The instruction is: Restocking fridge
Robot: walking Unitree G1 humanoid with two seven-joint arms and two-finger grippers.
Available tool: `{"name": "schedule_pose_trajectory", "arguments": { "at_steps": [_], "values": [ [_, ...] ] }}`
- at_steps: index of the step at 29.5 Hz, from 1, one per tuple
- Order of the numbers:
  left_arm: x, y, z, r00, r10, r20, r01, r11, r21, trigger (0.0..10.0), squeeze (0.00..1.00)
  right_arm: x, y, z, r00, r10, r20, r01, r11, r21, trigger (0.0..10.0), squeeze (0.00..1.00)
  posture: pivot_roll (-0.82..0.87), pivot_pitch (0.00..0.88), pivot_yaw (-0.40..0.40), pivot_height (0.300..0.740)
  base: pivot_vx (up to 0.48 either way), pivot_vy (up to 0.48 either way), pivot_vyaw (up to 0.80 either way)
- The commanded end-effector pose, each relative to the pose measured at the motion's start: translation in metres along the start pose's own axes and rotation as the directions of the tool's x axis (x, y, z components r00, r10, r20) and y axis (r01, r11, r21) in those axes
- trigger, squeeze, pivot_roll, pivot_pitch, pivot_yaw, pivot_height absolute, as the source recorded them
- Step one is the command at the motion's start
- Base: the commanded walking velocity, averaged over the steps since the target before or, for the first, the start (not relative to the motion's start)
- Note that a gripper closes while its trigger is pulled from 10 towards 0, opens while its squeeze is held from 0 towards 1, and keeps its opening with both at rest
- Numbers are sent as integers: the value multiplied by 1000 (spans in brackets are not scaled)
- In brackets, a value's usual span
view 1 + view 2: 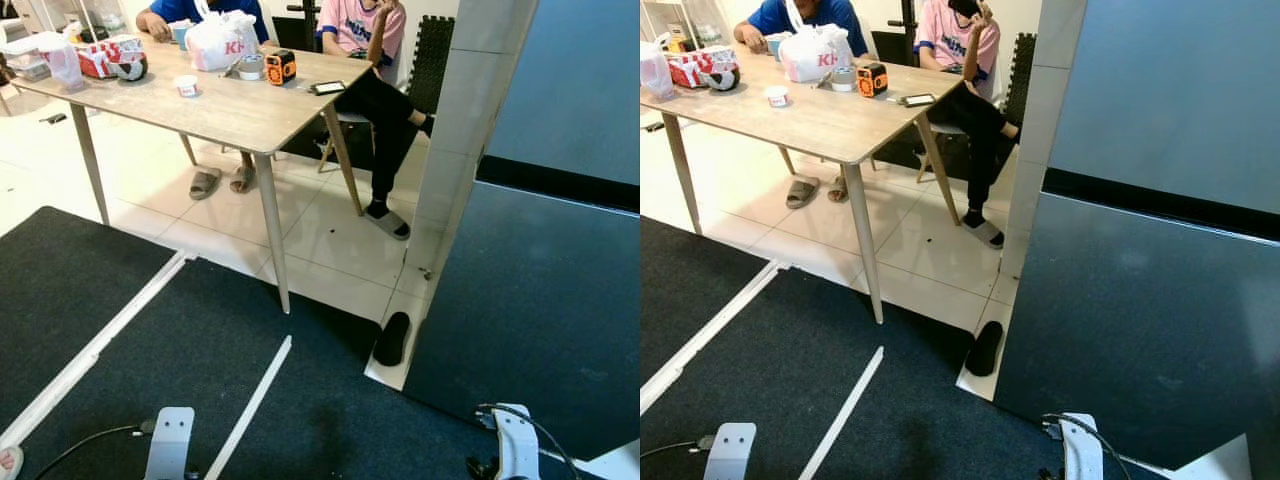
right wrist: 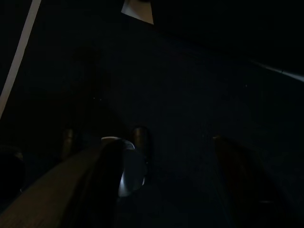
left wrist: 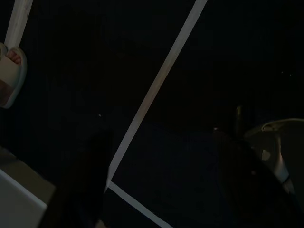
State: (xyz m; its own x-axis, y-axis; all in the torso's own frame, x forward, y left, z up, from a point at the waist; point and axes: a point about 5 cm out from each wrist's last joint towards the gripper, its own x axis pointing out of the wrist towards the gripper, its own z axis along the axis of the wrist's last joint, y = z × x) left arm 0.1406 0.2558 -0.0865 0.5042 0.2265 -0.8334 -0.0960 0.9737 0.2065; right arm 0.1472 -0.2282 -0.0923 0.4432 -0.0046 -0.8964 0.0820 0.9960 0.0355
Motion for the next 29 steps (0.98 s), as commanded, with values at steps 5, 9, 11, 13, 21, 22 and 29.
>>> {"name": "schedule_pose_trajectory", "arguments": {
  "at_steps": [5,9,11,13,21,22,29],
  "values": [
    [-2,-9,-12,999,-25,-42,25,1000,-7,10000,1000,0,-3,5,999,-4,33,3,999,43,10000,1000,-43,14,23,740,0,0,0],
    [-2,-13,-16,998,-39,-56,39,999,-5,10000,1000,-1,-4,6,999,-11,37,8,998,54,10000,1000,-43,0,24,740,0,0,0],
    [-2,-16,-15,997,-48,-52,48,999,-9,10000,1000,-1,-5,7,999,-10,42,8,998,59,10000,1000,-44,0,21,740,0,0,0],
    [-2,-17,-15,997,-51,-51,51,999,-8,10000,1000,-1,-5,7,999,-9,44,7,998,58,10000,1000,-44,0,21,740,0,0,0],
    [-3,-23,-18,996,-65,-65,65,998,-5,10000,0,-2,-10,13,996,-31,79,26,997,70,10000,0,-39,0,9,740,0,0,0],
    [-3,-24,-19,996,-65,-69,65,998,7,10000,0,-2,-12,14,996,-41,79,37,998,59,10000,0,-39,0,6,740,0,0,0],
    [-6,-39,-31,992,-90,-85,89,996,-10,10000,0,-3,-13,12,998,-33,61,32,999,21,10000,0,-45,0,7,740,0,0,204]
  ]
}}
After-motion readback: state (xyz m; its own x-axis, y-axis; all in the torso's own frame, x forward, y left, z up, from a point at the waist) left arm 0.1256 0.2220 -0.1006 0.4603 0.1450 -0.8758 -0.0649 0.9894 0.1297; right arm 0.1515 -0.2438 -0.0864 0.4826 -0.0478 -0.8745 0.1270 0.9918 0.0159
